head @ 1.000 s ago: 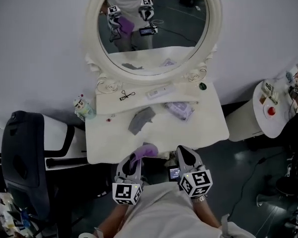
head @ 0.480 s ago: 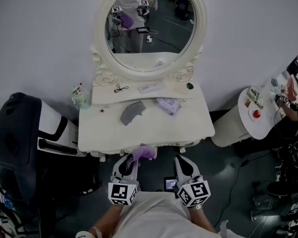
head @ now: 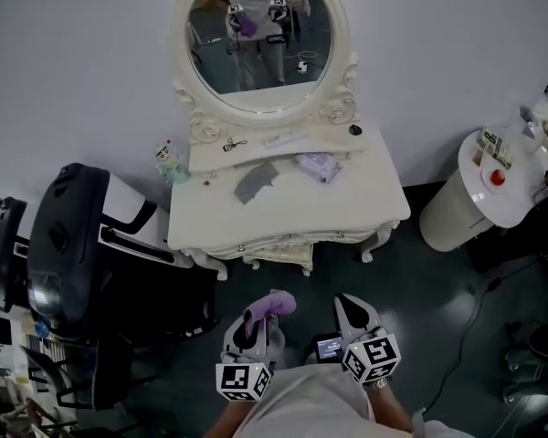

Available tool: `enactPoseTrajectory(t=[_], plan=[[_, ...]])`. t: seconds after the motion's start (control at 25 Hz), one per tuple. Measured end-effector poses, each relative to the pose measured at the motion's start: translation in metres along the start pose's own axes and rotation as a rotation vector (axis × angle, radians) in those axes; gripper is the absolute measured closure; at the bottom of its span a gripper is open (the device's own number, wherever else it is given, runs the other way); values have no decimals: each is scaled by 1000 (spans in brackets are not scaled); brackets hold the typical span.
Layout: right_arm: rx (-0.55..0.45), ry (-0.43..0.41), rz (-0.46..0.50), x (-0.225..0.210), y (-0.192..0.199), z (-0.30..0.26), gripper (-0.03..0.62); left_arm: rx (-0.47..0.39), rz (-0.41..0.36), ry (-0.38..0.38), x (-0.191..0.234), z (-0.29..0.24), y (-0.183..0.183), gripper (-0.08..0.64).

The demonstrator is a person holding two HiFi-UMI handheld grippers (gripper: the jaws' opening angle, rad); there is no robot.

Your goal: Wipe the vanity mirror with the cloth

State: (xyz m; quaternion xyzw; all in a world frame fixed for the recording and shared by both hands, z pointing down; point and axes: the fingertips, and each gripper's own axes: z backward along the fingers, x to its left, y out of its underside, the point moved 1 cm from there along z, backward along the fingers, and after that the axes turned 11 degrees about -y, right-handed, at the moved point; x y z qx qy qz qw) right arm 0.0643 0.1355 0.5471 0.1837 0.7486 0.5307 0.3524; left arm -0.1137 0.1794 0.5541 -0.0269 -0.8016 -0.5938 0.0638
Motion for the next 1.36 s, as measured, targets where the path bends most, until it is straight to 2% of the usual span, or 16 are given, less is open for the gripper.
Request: enactPoseTrajectory(t=[0.12,0.24,0.48,0.6,0.72,0.8,0.92,1.12,1.36], plan=[[-16,-14,13,19,7,17,584,18,-31,3,-1,33,15,503],[-39,-3,37,41,9,32,584,-4,-42,18,3,44,16,503],[-56,67,61,97,25,59,584,-85,-14,131,10,79,0,503],[-63,119,66,131,34,58,584,-88,-14,165,39,108,6,503],[-71,169,4,184,56,52,584,-69,-27,154,90,148,18,503],[-62,177,-19,220,71,53,584,-56,-4,149,117,172,30,503],[-51,178,2,263,94,57,584,-48,-1,166,144,196,49,503],[-34,228,-34,307,115,84,584,-54,-25,222,157,234,47,503],[-44,209,6,345,109,114,584,-77,-42,193,167,275,36,503]])
